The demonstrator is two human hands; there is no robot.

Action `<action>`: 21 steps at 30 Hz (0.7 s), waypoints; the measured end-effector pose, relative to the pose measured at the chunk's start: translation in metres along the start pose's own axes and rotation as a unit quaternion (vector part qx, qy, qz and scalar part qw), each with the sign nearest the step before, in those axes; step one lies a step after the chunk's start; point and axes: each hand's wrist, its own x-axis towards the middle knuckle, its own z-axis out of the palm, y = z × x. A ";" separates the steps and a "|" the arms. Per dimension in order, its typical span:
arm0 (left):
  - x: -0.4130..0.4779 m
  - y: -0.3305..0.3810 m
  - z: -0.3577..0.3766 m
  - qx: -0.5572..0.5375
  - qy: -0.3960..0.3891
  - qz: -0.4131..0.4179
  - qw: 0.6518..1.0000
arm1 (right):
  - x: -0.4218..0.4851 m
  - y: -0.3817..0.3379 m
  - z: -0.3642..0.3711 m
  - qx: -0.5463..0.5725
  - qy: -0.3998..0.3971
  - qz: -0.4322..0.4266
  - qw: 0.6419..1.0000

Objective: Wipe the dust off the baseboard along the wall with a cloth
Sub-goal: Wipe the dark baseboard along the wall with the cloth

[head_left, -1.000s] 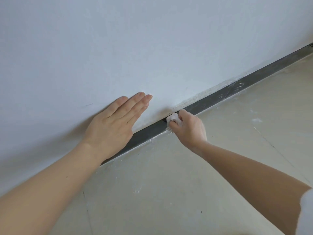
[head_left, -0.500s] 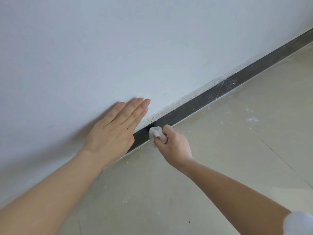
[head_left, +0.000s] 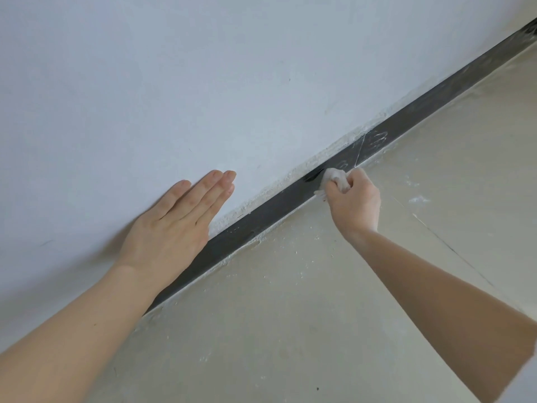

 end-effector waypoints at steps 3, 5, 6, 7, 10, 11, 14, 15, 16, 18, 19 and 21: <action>-0.001 0.001 0.002 0.012 -0.008 0.009 1.000 | -0.032 0.003 0.008 0.012 -0.085 -0.023 0.996; 0.000 0.001 0.001 0.015 -0.009 0.009 1.000 | -0.059 0.004 0.021 -0.010 -0.173 -0.033 0.984; 0.000 0.001 0.001 0.015 -0.006 0.008 1.000 | -0.070 0.006 0.030 -0.026 -0.217 -0.035 0.975; 0.000 0.001 0.000 0.015 -0.004 0.007 1.000 | -0.080 0.006 0.041 -0.032 -0.254 -0.029 0.966; 0.001 -0.001 -0.002 0.012 -0.003 0.003 1.000 | -0.091 0.005 0.069 0.054 -0.279 0.067 0.956; 0.001 -0.001 -0.003 0.011 -0.005 0.003 1.000 | -0.087 0.005 0.074 0.091 -0.254 0.107 0.957; 0.001 -0.001 -0.004 0.008 -0.014 0.004 1.000 | -0.061 0.007 0.070 0.133 -0.162 0.165 0.964; 0.001 0.000 -0.004 0.010 -0.015 0.005 1.000 | -0.050 0.009 0.066 0.143 -0.136 0.172 0.965; 0.001 0.000 -0.004 0.012 -0.015 0.006 1.000 | -0.038 0.012 0.060 0.158 -0.107 0.182 0.965; 0.001 0.000 -0.003 0.011 -0.013 0.006 1.000 | -0.012 0.019 0.049 0.183 -0.044 0.198 0.962; 0.001 0.000 -0.003 0.009 -0.012 0.006 1.000 | 0.000 0.022 0.042 0.192 -0.023 0.206 0.959; 0.001 0.000 -0.002 0.004 -0.010 0.007 1.000 | 0.021 0.028 0.027 0.218 -0.006 0.218 0.951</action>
